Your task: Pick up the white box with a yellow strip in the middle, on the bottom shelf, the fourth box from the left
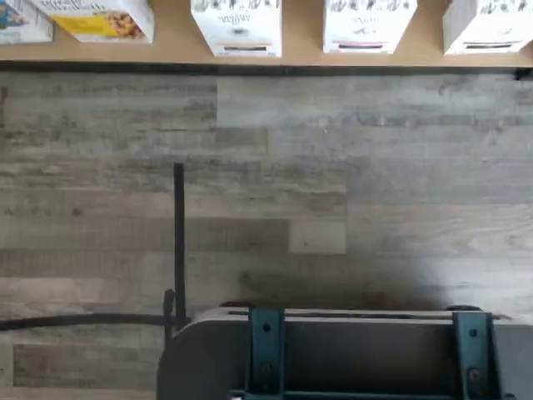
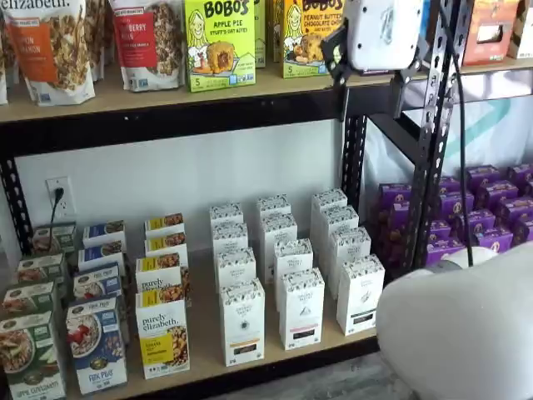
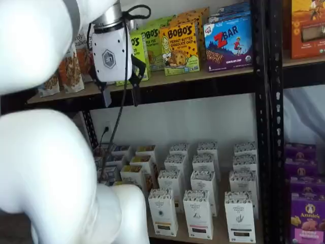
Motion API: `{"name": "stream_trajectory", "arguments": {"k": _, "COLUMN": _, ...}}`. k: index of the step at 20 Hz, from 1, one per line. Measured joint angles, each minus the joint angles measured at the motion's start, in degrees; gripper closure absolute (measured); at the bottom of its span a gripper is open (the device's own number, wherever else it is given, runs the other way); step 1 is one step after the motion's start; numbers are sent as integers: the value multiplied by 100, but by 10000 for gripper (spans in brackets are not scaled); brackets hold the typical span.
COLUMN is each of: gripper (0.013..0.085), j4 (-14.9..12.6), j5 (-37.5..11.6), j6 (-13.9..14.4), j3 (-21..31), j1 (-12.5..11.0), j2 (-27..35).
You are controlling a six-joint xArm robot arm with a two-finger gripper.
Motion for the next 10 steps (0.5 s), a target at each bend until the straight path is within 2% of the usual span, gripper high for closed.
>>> {"name": "stream_trajectory", "arguments": {"k": 4, "gripper": 130, "j4": -121, "j5": -250, "j6": 195, "j3": 217, "j1": 236, "j2": 98}}
{"name": "stream_trajectory", "arguments": {"k": 10, "gripper": 130, "j4": 21, "j5": -848, "j6": 190, "j3": 670, "j1": 236, "j2": 149}}
